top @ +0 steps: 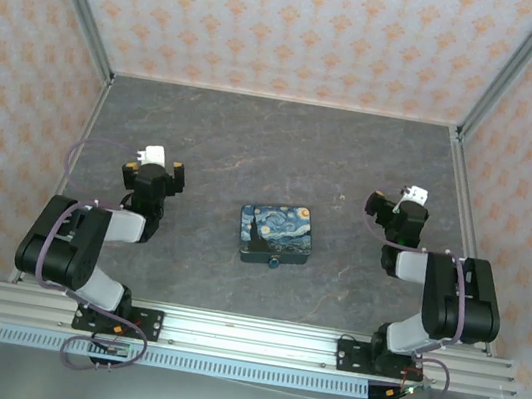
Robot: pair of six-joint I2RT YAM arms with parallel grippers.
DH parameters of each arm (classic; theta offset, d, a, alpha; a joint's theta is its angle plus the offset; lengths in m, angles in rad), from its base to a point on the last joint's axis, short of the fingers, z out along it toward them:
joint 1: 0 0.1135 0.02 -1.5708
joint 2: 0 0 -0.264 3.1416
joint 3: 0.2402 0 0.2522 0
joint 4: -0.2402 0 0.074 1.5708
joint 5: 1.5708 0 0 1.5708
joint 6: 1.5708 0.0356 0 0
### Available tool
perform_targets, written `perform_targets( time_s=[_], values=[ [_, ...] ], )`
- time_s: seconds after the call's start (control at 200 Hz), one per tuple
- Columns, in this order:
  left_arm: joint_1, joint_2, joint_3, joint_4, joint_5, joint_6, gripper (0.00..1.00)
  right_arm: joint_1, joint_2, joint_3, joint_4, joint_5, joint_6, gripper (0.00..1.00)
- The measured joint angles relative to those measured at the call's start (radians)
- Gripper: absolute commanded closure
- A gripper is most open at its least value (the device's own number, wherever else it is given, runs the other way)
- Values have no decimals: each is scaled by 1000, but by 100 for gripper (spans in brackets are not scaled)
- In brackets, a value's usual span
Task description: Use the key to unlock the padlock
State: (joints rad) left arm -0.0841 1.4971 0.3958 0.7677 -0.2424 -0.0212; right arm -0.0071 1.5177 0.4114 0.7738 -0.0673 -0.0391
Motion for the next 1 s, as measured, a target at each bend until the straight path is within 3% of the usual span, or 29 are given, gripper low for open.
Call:
perform_targets(
  time_s=[0.811,0.996],
  values=[
    [0,-3,0,-6,0,-1,0,0,-3,0,-7,5,0,1],
    [0,-182,9,-155,-6,-12,0,0,-144,40,-208,19,11,2]
  ],
)
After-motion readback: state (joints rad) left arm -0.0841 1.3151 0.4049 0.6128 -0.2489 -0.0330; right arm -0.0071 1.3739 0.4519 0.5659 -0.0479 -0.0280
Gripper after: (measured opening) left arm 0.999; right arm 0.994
